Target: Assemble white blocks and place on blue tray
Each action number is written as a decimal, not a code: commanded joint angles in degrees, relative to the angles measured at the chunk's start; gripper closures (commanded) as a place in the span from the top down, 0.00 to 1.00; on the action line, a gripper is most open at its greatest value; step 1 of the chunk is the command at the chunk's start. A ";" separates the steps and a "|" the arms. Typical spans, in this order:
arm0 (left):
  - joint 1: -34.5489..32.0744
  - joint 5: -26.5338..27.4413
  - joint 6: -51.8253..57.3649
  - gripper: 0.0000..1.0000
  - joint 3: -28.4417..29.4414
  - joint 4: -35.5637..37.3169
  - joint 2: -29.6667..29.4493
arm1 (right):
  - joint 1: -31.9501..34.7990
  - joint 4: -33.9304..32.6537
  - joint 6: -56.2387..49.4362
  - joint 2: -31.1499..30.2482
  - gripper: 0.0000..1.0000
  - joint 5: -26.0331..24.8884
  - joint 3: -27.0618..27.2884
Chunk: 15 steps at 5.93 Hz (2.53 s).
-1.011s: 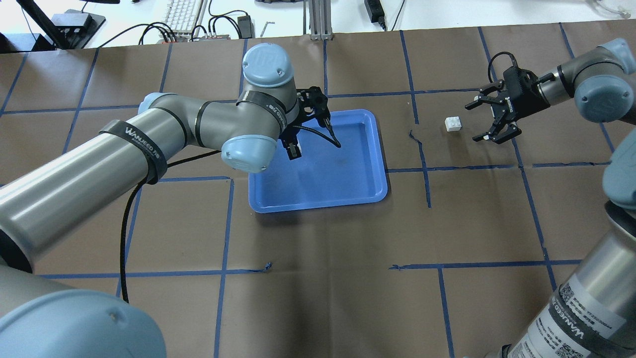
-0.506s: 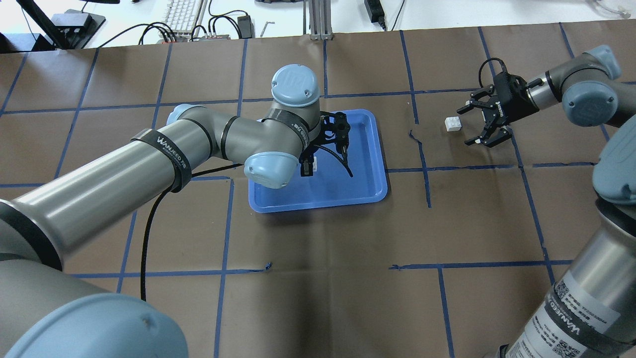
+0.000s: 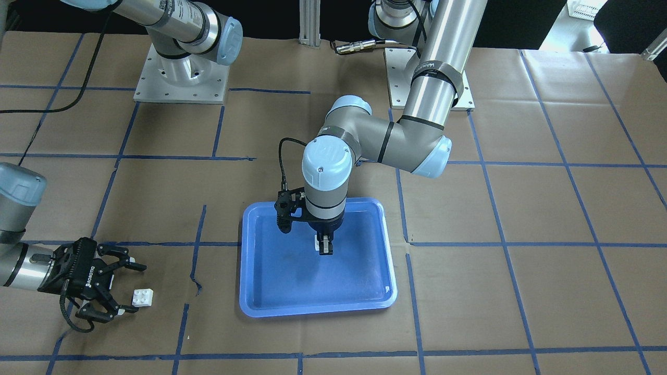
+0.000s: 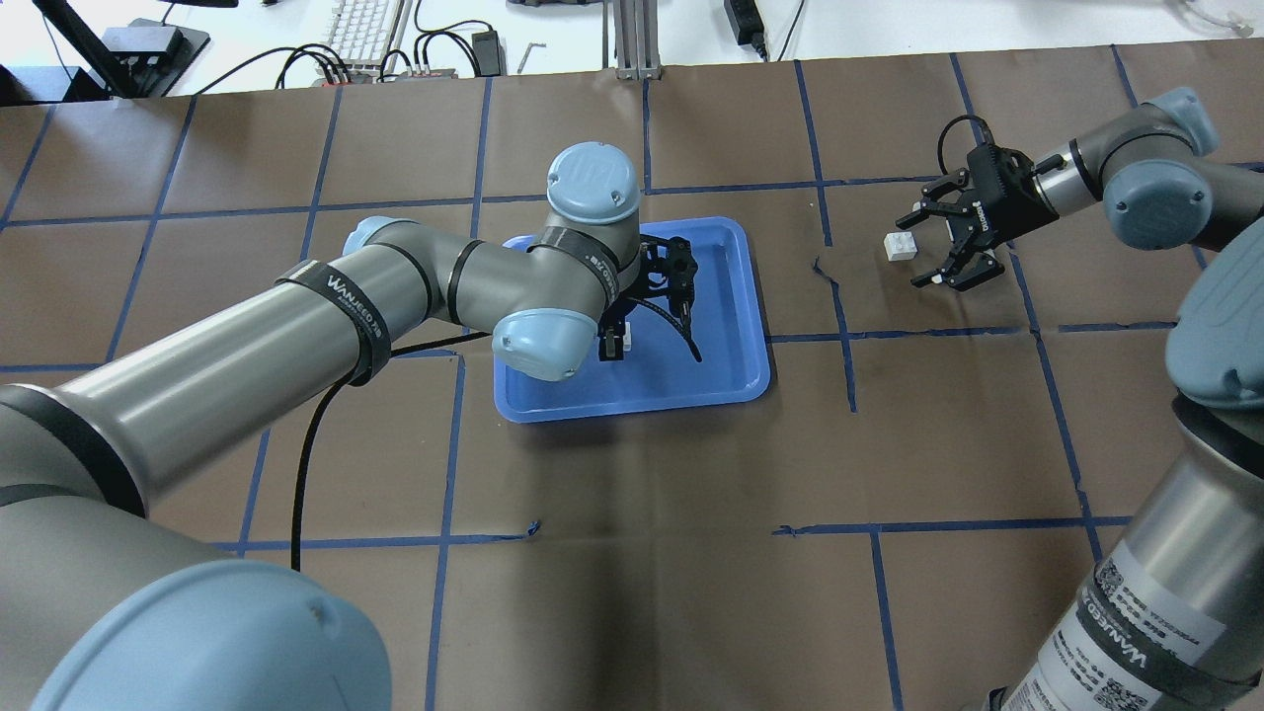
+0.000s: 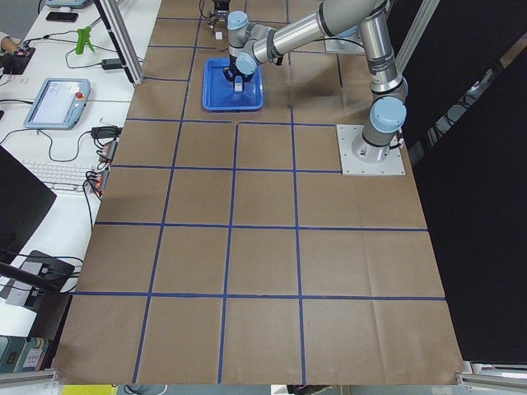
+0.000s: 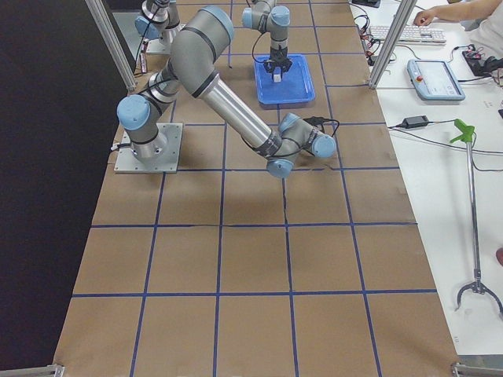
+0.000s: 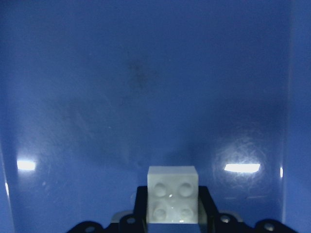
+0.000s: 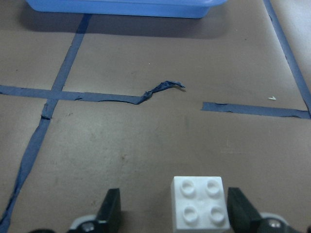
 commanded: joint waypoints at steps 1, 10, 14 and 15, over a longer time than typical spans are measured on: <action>0.42 0.39 -0.09 0.99 1.11 -4.07 3.09 | 0.03 -0.22 0.00 -0.23 0.29 0.24 -0.24; 17.10 -0.30 -63.19 0.99 9.20 -45.34 33.00 | 15.81 -13.31 24.35 -20.89 0.18 5.25 18.28; 17.21 -0.31 -70.66 0.99 8.94 -43.84 33.44 | 26.47 -44.97 46.61 -8.98 0.18 5.25 22.26; 17.38 -0.31 -70.66 0.99 9.03 -43.31 33.53 | 27.53 -50.44 50.15 -6.07 0.18 4.81 22.35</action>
